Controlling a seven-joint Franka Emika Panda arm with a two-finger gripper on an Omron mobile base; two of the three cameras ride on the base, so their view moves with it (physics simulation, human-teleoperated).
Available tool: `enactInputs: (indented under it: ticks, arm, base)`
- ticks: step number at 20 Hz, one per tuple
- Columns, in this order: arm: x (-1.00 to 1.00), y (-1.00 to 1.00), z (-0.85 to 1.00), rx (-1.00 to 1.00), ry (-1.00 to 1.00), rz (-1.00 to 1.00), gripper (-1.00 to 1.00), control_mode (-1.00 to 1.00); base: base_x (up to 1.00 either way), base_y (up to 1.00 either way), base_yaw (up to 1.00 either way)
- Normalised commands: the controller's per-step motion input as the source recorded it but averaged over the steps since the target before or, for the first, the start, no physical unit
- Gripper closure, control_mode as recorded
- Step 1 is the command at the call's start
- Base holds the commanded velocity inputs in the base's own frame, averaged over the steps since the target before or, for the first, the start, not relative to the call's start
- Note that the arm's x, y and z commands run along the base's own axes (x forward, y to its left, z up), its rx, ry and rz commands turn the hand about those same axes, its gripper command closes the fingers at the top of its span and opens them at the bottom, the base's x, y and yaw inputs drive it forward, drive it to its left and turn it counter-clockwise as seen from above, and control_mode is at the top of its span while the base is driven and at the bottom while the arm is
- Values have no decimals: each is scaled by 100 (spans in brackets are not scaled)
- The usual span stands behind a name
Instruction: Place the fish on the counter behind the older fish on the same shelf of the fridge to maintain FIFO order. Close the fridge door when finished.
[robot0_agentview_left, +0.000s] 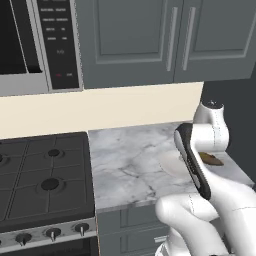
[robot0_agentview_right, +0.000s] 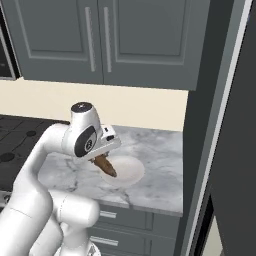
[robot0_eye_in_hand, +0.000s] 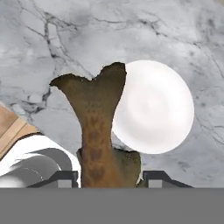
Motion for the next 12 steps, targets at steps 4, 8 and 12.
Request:
enactInputs:
  ticks: [4,8,12]
  arm:
    - [-43,49,78,0,-10,0,100,-100]
    - [-29,44,51,0,-7,0,100,-100]
    - [-11,6,0,0,0,1,100,-100]
  base:
    - [0,0,0]
    - [0,0,0]
    - [0,0,0]
